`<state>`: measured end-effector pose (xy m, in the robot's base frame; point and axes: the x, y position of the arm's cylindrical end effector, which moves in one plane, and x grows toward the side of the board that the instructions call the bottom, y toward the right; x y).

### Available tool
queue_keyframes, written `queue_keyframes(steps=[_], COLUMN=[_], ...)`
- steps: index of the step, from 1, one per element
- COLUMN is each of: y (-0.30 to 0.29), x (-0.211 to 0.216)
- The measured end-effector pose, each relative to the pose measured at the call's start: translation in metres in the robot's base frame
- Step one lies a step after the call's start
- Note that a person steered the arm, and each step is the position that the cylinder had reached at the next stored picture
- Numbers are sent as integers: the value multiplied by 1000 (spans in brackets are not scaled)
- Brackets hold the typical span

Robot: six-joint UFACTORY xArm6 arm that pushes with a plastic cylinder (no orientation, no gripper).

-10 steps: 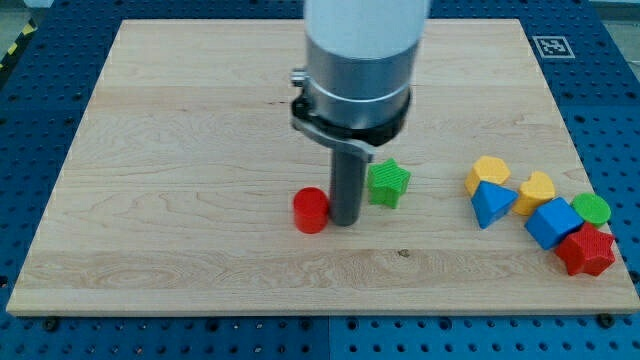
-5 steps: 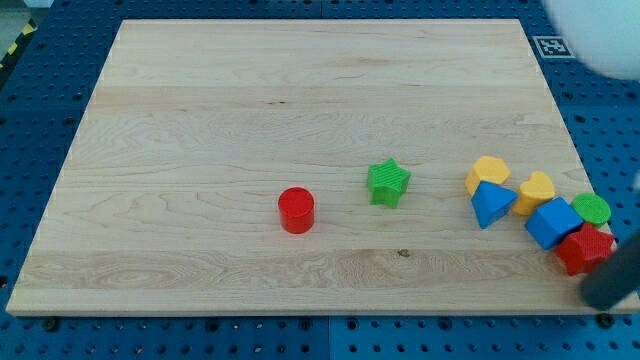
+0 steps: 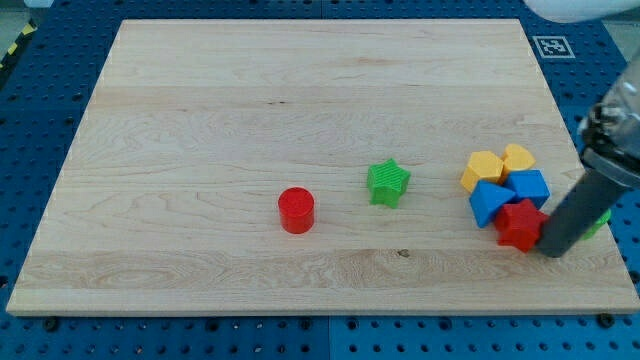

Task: Push the red star into the red circle

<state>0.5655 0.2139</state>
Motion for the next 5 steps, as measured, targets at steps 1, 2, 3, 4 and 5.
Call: queue_keyframes(steps=[1, 2, 3, 4, 5], y=[-41, -18, -14, -41, -53], x=[0, -18, -35, -35, -3])
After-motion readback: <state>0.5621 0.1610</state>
